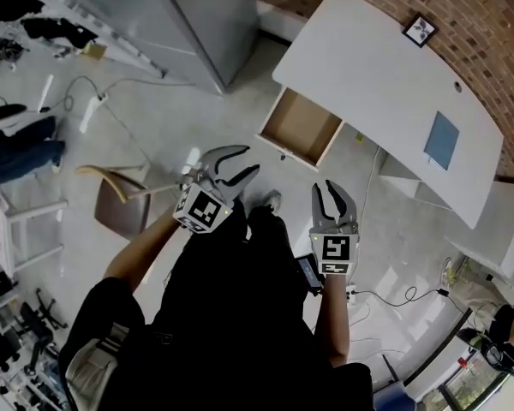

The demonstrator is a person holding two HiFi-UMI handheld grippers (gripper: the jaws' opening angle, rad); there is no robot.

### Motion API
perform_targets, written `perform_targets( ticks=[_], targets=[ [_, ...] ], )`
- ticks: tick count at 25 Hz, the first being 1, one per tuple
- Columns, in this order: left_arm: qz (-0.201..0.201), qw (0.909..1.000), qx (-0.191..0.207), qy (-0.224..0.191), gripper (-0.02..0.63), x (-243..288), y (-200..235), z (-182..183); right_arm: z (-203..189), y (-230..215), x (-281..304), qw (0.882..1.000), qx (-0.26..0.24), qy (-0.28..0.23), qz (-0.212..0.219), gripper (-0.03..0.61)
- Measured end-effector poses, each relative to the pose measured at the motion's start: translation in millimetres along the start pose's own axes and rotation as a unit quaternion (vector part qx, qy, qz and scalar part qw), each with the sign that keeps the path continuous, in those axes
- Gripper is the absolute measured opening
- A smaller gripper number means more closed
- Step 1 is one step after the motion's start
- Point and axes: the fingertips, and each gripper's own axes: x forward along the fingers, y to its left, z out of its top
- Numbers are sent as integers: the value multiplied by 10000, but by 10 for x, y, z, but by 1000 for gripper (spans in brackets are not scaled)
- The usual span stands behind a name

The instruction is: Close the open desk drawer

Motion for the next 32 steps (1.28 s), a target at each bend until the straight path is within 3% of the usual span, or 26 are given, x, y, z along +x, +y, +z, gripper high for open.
perform_targets(
  ticks=[5, 10, 14, 20, 32],
  targets=[
    [-288, 9970, 531, 491, 193, 353, 115, -304, -342, -62, 365, 9950, -466, 767, 433, 102],
    [-934, 9854, 1141, 846, 210, 739, 50, -700, -795, -88, 689, 9838, -745, 1506, 627, 106],
    [-1344, 9763, 1320, 1064, 210, 1008, 18, -1021, -1171, -114, 992, 9709, -1051, 2016, 753, 107],
    [-1942, 9556, 1626, 1508, 210, 1341, -113, -1608, -1693, -110, 1409, 9531, -1296, 2558, 967, 110],
    [-2454, 9243, 2032, 2099, 213, 1754, -363, -2744, -2817, 22, 1916, 9239, -1491, 3330, 1153, 117]
  ],
)
